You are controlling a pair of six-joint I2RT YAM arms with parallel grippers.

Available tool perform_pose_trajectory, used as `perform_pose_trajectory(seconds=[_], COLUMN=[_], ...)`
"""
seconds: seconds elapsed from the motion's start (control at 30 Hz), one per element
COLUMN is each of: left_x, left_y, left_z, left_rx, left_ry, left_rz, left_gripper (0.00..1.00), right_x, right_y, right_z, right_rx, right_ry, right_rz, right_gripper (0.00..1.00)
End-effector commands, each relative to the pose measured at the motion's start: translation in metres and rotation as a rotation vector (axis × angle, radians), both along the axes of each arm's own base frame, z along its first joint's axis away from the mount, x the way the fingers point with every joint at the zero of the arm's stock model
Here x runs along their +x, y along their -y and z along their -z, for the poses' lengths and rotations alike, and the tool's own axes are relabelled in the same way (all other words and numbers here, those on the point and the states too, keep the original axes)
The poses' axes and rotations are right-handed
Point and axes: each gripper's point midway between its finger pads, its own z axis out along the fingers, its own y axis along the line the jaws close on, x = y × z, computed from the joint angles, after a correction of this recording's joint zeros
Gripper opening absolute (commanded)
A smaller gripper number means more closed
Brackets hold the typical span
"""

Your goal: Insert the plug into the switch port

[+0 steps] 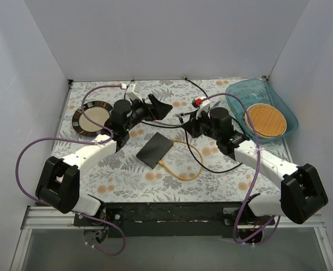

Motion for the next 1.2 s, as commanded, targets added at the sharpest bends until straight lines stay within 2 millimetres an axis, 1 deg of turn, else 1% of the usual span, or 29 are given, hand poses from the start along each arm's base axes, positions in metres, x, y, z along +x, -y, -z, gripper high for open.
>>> perform_pose_trajectory(seconds=[0.0,0.07,0.1,0.17,0.2,0.23,0.27,0.3,0.33,0.4,0.43,0.47,0.53,0.6,0.67,0.73,0.77,0.8,0.83,1.0,1.07,1.1,1.17], left_x=[0.019,0.023,0.027,0.03,0.033,0.034,0.036,0.038,0.038,0.038,0.038,0.04,0.041,0.043,0.044,0.042,0.041,0.04,0.038,0.036,0.037,0.036,0.035], left_y=[-0.031,-0.037,-0.043,-0.049,-0.055,-0.057,-0.061,-0.067,-0.069,-0.074,-0.076,-0.081,-0.086,-0.095,-0.101,-0.104,-0.104,-0.104,-0.105,-0.103,-0.102,-0.1,-0.096], left_z=[0.014,0.02,0.028,0.036,0.045,0.049,0.053,0.063,0.068,0.08,0.087,0.09,0.104,0.115,0.129,0.139,0.144,0.147,0.152,0.162,0.163,0.166,0.167], left_rx=[0.106,0.138,0.167,0.193,0.22,0.232,0.244,0.266,0.267,0.275,0.276,0.277,0.296,0.313,0.33,0.343,0.346,0.349,0.353,0.36,0.358,0.36,0.356], left_ry=[-0.039,-0.052,-0.068,-0.088,-0.107,-0.117,-0.127,-0.155,-0.17,-0.193,-0.211,-0.223,-0.26,-0.3,-0.342,-0.364,-0.375,-0.382,-0.392,-0.409,-0.411,-0.416,-0.416], left_rz=[-0.144,-0.172,-0.195,-0.224,-0.245,-0.254,-0.267,-0.29,-0.298,-0.303,-0.307,-0.319,-0.322,-0.34,-0.342,-0.333,-0.322,-0.319,-0.317,-0.282,-0.273,-0.257,-0.237], left_gripper=[0.98,0.98,0.98,0.98,0.98,0.98,0.98,0.98,0.98,0.98,0.98,0.98,0.98,0.98,0.98,0.98,0.98,0.98,0.98,0.98,0.98,0.98,0.98], right_x=[-0.003,-0.006,-0.009,-0.013,-0.016,-0.018,-0.022,-0.026,-0.026,-0.035,-0.039,-0.045,-0.049,-0.053,-0.057,-0.054,-0.055,-0.053,-0.057,-0.055,-0.056,-0.057,-0.06], right_y=[0.009,0.008,0.009,0.008,0.008,0.007,0.004,0.004,0.003,-0.004,-0.004,-0.01,-0.011,-0.014,-0.018,-0.015,-0.017,-0.016,-0.012,0.008,0.014,0.019,0.022], right_z=[0.001,0.008,0.014,0.025,0.033,0.037,0.042,0.053,0.057,0.069,0.076,0.08,0.092,0.101,0.105,0.112,0.112,0.114,0.118,0.118,0.116,0.12,0.12], right_rx=[-0.028,-0.039,-0.051,-0.07,-0.088,-0.102,-0.12,-0.154,-0.175,-0.205,-0.221,-0.232,-0.275,-0.308,-0.328,-0.363,-0.373,-0.389,-0.414,-0.465,-0.477,-0.494,-0.5], right_ry=[0.025,0.01,-0.008,-0.038,-0.06,-0.065,-0.075,-0.102,-0.104,-0.129,-0.144,-0.15,-0.167,-0.177,-0.186,-0.186,-0.186,-0.177,-0.19,-0.166,-0.159,-0.164,-0.163], right_rz=[0.01,-0.002,-0.005,-0.013,-0.016,-0.022,-0.034,-0.037,-0.032,-0.055,-0.056,-0.074,-0.067,-0.074,-0.081,-0.053,-0.059,-0.052,-0.053,0.009,0.026,0.038,0.035], right_gripper=[0.01,0.01,0.01,0.01,0.01,0.01,0.01,0.01,0.01,0.01,0.01,0.01,0.01,0.01,0.01,0.01,0.01,0.01,0.01,0.01,0.01,0.01,0.01])
